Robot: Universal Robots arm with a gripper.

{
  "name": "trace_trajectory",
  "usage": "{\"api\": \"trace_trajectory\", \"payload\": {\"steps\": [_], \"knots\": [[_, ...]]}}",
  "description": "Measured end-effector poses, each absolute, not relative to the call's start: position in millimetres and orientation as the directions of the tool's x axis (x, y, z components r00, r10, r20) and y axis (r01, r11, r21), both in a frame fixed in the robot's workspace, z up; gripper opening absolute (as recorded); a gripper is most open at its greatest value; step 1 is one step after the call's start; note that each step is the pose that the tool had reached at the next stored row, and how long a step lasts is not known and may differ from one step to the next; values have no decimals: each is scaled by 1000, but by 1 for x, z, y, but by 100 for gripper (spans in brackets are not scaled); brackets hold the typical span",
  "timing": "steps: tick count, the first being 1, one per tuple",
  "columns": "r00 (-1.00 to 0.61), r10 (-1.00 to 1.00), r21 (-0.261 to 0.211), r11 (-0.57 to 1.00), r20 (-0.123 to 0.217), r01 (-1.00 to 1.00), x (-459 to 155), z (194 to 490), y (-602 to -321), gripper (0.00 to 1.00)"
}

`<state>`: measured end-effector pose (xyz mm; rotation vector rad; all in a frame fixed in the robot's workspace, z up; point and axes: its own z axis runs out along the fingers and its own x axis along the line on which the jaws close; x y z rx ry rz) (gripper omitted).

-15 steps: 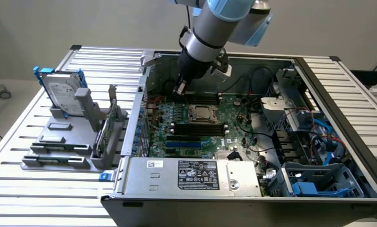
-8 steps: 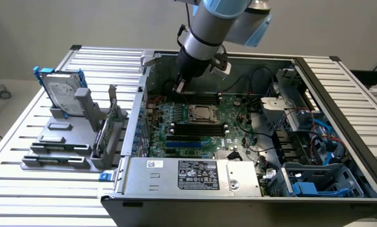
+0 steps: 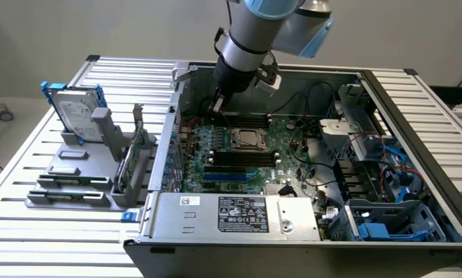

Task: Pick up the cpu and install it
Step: 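Install the first cpu locking lever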

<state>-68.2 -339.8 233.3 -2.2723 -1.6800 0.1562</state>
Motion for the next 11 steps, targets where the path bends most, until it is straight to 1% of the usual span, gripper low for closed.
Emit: {"api": "trace_trajectory", "payload": {"steps": [3, 11], "knots": [[325, 940, -301, -283, 99, 911, -68, 234, -340, 11], [370, 924, -296, -327, 100, 897, -74, 235, -339, 11]]}}
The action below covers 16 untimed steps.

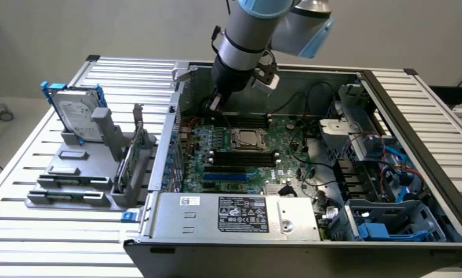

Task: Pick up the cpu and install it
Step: 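Install the first cpu locking lever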

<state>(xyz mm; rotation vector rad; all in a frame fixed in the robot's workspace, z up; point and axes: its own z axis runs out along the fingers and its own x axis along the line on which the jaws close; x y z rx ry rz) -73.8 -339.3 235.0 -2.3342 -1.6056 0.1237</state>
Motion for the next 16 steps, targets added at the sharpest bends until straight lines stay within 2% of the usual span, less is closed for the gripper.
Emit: {"api": "trace_trajectory", "payload": {"steps": [16], "knots": [[446, 888, -264, -405, 116, 875, -81, 237, -337, 11]]}}
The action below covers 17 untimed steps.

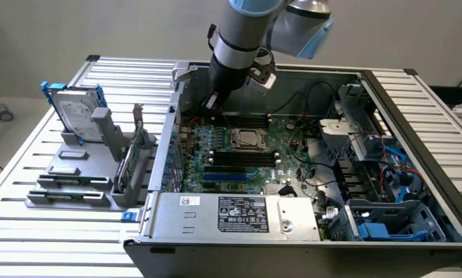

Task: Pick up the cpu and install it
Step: 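Install the first cpu locking lever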

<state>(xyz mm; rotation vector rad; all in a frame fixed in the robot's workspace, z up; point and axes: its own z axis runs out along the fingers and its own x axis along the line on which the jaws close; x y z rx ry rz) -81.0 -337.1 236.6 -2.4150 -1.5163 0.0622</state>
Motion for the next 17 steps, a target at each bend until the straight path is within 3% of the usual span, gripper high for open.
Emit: {"api": "trace_trajectory", "payload": {"steps": [17], "knots": [[495, 853, -172, -469, 165, 866, -82, 249, -329, 11]]}}
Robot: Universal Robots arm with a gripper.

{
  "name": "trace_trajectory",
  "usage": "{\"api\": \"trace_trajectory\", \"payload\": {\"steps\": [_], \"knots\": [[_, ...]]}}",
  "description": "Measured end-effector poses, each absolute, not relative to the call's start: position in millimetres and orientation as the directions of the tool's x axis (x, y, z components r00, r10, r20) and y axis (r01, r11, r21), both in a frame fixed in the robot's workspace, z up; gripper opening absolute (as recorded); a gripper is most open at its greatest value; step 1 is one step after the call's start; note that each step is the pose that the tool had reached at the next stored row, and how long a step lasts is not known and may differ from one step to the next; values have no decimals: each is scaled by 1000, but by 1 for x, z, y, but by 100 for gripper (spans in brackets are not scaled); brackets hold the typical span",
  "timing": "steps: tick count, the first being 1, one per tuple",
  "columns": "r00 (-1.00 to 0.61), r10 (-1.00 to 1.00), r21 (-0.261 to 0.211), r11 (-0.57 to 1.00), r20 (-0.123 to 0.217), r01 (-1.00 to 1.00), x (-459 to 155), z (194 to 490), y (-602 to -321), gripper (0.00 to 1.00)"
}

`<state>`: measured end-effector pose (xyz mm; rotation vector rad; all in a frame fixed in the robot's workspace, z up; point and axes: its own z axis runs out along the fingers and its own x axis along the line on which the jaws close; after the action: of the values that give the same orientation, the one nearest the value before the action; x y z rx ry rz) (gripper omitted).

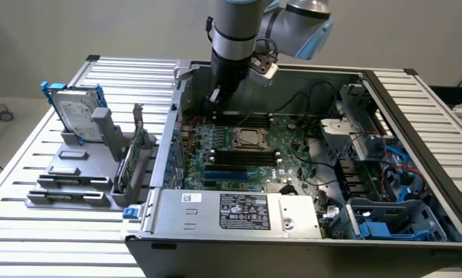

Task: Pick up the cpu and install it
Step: 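Install the first cpu locking lever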

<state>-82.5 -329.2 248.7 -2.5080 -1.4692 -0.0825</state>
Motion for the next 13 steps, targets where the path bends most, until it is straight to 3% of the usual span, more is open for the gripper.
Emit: {"api": "trace_trajectory", "payload": {"steps": [13], "knots": [[520, 837, -138, -502, 173, 854, -97, 246, -329, 11]]}}
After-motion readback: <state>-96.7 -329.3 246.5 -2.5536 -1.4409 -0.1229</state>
